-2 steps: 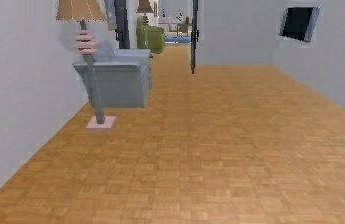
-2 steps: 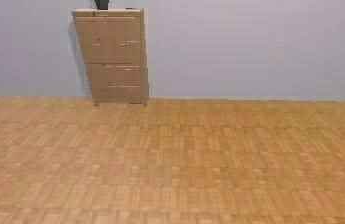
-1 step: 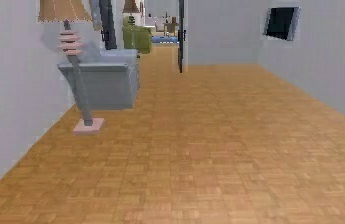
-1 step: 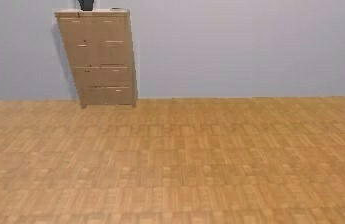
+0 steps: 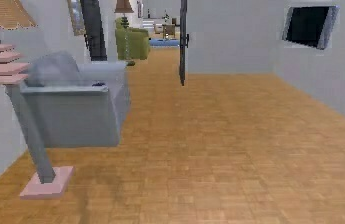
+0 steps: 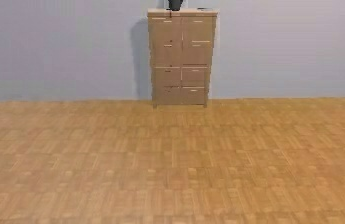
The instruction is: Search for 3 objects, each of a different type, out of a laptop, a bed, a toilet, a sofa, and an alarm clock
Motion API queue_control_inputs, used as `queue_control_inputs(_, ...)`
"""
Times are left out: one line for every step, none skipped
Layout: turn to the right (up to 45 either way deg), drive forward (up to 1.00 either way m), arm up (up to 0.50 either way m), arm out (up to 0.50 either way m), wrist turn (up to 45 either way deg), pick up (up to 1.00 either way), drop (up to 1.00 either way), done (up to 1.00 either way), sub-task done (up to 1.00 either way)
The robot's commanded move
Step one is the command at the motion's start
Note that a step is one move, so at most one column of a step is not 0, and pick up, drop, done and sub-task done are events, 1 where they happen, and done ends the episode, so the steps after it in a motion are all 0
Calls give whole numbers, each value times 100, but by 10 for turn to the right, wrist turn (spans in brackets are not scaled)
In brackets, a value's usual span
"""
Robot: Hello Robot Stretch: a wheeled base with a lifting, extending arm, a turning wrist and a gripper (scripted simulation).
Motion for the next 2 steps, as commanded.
queue_control_inputs(0,100,0,0,0,0,0,0,0)
queue_control_inputs(0,60,0,0,0,0,0,0,0)
